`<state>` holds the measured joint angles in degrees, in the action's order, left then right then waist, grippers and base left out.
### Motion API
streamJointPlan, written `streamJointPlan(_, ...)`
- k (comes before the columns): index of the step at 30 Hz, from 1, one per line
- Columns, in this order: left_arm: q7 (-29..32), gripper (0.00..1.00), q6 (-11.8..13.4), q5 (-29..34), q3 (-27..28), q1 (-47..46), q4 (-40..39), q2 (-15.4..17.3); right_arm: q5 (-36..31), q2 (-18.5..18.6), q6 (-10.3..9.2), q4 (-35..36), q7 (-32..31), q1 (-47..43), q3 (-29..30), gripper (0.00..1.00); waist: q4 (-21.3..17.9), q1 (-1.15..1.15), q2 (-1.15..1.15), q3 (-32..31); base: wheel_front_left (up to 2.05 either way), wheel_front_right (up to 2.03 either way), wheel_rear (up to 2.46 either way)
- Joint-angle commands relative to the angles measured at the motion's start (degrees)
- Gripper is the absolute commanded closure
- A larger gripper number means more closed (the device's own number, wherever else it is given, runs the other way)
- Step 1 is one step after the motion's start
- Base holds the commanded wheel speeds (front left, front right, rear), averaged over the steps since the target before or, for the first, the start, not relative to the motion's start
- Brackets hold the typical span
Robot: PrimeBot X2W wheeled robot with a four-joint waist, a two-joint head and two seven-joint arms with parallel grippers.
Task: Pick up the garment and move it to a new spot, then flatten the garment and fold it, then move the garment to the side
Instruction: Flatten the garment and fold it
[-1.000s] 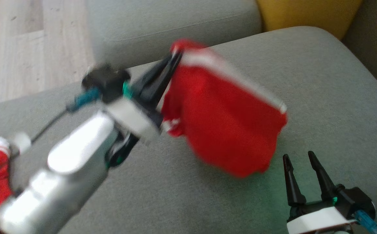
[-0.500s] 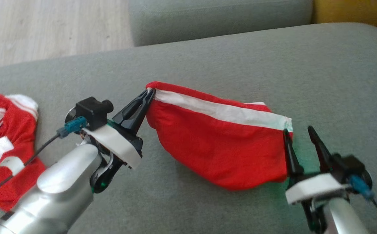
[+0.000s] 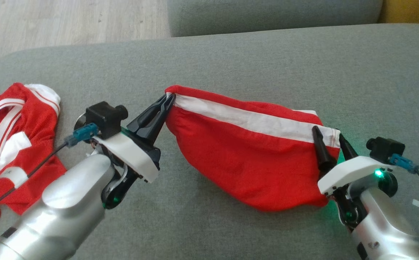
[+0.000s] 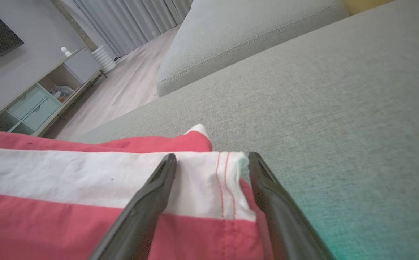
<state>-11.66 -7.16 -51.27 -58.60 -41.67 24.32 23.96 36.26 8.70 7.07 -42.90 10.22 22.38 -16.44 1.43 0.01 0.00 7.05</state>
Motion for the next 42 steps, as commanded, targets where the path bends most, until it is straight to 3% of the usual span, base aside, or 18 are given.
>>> streamJointPlan(1, -0.46, 1.00, -0.27, -0.29, 1.93, -3.66, -0.72, 1.50, 2.84, 1.31, 0.42, 1.63, -0.39, 1.54, -3.03, 0.00, 0.30, -0.01, 0.00, 0.29, 0.00, 0.00, 0.00)
streamJointPlan(2, -0.48, 1.00, -0.27, -0.29, 1.75, -3.76, -0.64, 1.50, 4.79, 2.01, 0.42, 1.85, -0.65, 1.58, -4.25, 0.05, 0.41, -0.01, 0.00, 0.38, 0.00, 0.00, 0.00)
streamJointPlan(3, -0.52, 1.00, -0.28, -0.33, 1.60, -3.86, -0.58, 1.50, 6.37, 2.73, 0.42, 2.22, -0.70, 1.61, -5.59, 0.67, 0.52, -0.01, 0.00, 0.46, 0.00, 0.00, 0.00)
streamJointPlan(4, -0.57, 1.00, -0.28, -0.38, 1.47, -3.95, -0.53, 1.50, 7.75, 3.44, 0.42, 2.53, -0.51, 1.59, -6.74, 1.00, 0.59, -0.01, 0.00, 0.52, 0.00, 0.00, 0.00)
streamJointPlan(11, -0.97, 1.00, -0.31, -0.51, 1.15, -5.39, -0.46, 1.51, 10.44, 7.66, 0.42, 3.53, 3.62, 3.29, -9.13, 1.00, 0.50, -0.01, 0.00, 1.00, 0.00, 0.00, 0.00)
streamJointPlan(16, -0.51, 1.00, -0.32, 0.13, 1.50, -12.11, -1.20, 1.24, 9.11, 11.46, 0.42, 5.88, 4.66, 9.90, -5.66, 1.00, -0.54, -0.01, 0.00, 3.50, 0.00, 0.00, 0.00)
streamJointPlan(22, -1.46, 1.00, -0.32, 4.23, 3.52, -31.26, 2.19, -2.10, 0.01, 18.21, 0.42, 9.46, 4.75, 28.28, -2.02, 1.00, -3.09, -0.01, 0.00, 9.90, 0.00, 0.00, 0.00)
streamJointPlan(26, -2.85, 1.00, -0.32, 6.39, 4.58, -37.15, 4.03, -5.18, -4.69, 18.28, 0.42, 10.01, 4.74, 34.80, 0.45, 1.00, -3.87, -0.01, 0.00, 12.78, 0.00, 0.00, 0.00)
streamJointPlan(29, -3.16, 1.00, -0.32, 5.63, 2.70, -34.52, 3.81, -6.00, -6.27, 17.45, 0.42, 8.68, 3.32, 33.69, -1.21, 1.00, -4.01, -0.01, 0.00, 13.28, 0.00, 0.00, 0.00)
streamJointPlan(35, -3.31, 1.00, -0.33, 4.23, -1.10, -21.04, 1.81, -4.12, -5.11, 15.15, 0.42, 5.96, 2.50, 22.35, -3.81, 1.00, -3.69, -0.01, 0.00, 13.56, 0.00, 0.00, 0.00)
streamJointPlan(42, -3.32, 1.00, -0.33, 8.37, 3.62, -5.32, -2.70, -1.99, -3.88, 12.87, 0.42, 5.27, 4.39, 11.50, -3.63, 1.00, -4.39, -0.01, 0.00, 11.32, 0.00, 0.00, 0.00)
